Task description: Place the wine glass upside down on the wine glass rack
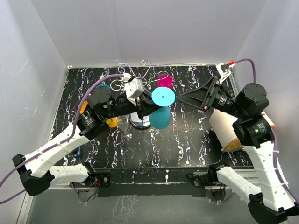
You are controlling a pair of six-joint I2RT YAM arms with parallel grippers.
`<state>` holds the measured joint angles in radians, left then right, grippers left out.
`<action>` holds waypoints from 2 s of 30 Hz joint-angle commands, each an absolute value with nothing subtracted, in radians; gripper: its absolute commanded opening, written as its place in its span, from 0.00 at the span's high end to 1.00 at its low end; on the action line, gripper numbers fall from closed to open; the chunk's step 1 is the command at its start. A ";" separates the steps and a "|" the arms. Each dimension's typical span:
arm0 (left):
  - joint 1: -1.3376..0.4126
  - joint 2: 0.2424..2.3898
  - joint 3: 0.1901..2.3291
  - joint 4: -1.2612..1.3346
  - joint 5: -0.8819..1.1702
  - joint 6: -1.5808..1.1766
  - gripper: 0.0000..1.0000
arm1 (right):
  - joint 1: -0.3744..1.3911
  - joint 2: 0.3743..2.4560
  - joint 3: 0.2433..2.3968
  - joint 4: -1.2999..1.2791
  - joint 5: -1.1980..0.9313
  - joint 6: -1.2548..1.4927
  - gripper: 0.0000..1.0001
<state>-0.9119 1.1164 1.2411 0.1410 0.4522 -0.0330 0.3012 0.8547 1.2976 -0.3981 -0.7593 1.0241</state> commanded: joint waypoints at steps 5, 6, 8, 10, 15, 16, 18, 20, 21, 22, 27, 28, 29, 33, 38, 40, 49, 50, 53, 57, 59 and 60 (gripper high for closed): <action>-0.913 1.133 1.232 0.146 0.446 -0.021 1.00 | 0.302 0.886 1.262 -0.268 -0.835 1.112 0.43; -0.913 1.135 1.231 0.144 0.448 -0.024 1.00 | 0.302 0.890 1.255 -0.268 -0.836 1.116 0.46; -0.913 1.137 1.228 0.138 0.447 -0.023 1.00 | 0.302 0.895 1.242 -0.272 -0.834 1.124 0.51; -0.913 1.135 1.224 0.138 0.445 -0.022 1.00 | 0.302 0.900 1.232 -0.291 -0.821 1.129 0.57; -0.913 1.136 1.212 0.143 0.445 -0.020 1.00 | 0.302 0.909 1.215 -0.308 -0.821 1.150 0.64; -0.913 1.137 1.209 0.144 0.444 -0.019 1.00 | 0.302 0.910 1.213 -0.305 -0.821 1.156 0.64; -0.913 1.142 1.207 0.144 0.445 -0.015 1.00 | 0.302 0.913 1.207 -0.294 -0.827 1.170 0.65; -0.913 1.147 1.209 0.141 0.445 -0.012 1.00 | 0.304 0.913 1.197 -0.280 -0.838 1.184 0.66; -0.913 1.149 1.208 0.142 0.446 -0.011 1.00 | 0.304 0.915 1.190 -0.277 -0.840 1.188 0.67; -0.913 1.149 1.207 0.145 0.446 -0.011 1.00 | 0.304 0.916 1.187 -0.276 -0.843 1.192 0.67; -0.914 1.151 1.199 0.149 0.453 -0.011 1.00 | 0.309 0.917 1.165 -0.236 -0.861 1.229 0.73; -0.913 1.154 1.198 0.149 0.453 -0.011 1.00 | 0.311 0.917 1.163 -0.227 -0.864 1.238 0.75; -0.913 1.156 1.197 0.147 0.455 -0.012 1.00 | 0.312 0.919 1.163 -0.222 -0.867 1.244 0.76; -0.913 1.163 1.191 0.150 0.456 -0.012 1.00 | 0.319 0.929 1.159 -0.214 -0.878 1.258 0.77; -0.913 1.165 1.205 0.107 0.392 -0.042 0.96 | 0.324 0.935 1.171 -0.223 -0.849 1.246 1.00; -0.914 1.148 1.199 0.081 0.349 -0.075 0.76 | 0.324 0.934 1.183 -0.258 -0.806 1.224 1.00; -0.914 1.036 1.179 -0.071 0.221 -0.124 0.35 | 0.325 0.929 1.203 -0.397 -0.646 1.177 1.00; -0.913 1.024 1.181 -0.082 0.211 -0.132 0.34 | 0.325 0.933 1.210 -0.419 -0.626 1.167 1.00; -0.913 0.985 1.189 -0.107 0.167 -0.145 0.32 | 0.325 0.950 1.221 -0.455 -0.581 1.148 1.00; -0.913 0.953 1.222 -0.156 0.021 -0.161 0.31 | 0.325 0.986 1.238 -0.473 -0.497 1.124 1.00; -0.913 0.938 1.231 -0.169 -0.043 -0.169 0.30 | 0.325 1.005 1.242 -0.450 -0.474 1.125 1.00; -0.913 0.933 1.232 -0.173 -0.072 -0.172 0.30 | 0.325 1.017 1.244 -0.432 -0.472 1.130 1.00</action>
